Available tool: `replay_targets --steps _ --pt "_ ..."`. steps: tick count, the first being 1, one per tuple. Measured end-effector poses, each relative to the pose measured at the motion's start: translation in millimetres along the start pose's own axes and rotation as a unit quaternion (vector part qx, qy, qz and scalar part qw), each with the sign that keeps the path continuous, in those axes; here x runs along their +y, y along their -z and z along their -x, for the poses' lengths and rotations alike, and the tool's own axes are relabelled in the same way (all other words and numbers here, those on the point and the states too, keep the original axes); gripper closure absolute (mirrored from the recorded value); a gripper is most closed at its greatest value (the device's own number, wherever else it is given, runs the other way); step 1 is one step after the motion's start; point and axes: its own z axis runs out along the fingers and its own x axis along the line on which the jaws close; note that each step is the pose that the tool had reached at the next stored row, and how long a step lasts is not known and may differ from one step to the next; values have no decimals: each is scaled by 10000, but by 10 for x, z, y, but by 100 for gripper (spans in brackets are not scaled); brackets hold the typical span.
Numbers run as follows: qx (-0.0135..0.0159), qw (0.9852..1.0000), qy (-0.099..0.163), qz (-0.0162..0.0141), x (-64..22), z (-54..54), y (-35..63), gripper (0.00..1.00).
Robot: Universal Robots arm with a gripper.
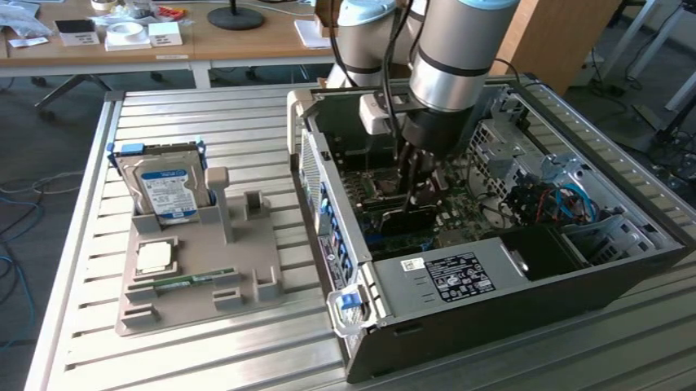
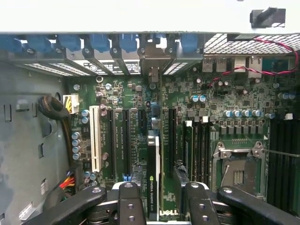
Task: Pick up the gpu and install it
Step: 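Insert the gpu into the slot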
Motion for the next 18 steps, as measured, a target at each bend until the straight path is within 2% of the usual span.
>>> replay_targets --steps 6,18 --pt "2 10000 0 18 -5 1 38 60" --pt "1 10000 -2 20 -7 5 162 60"
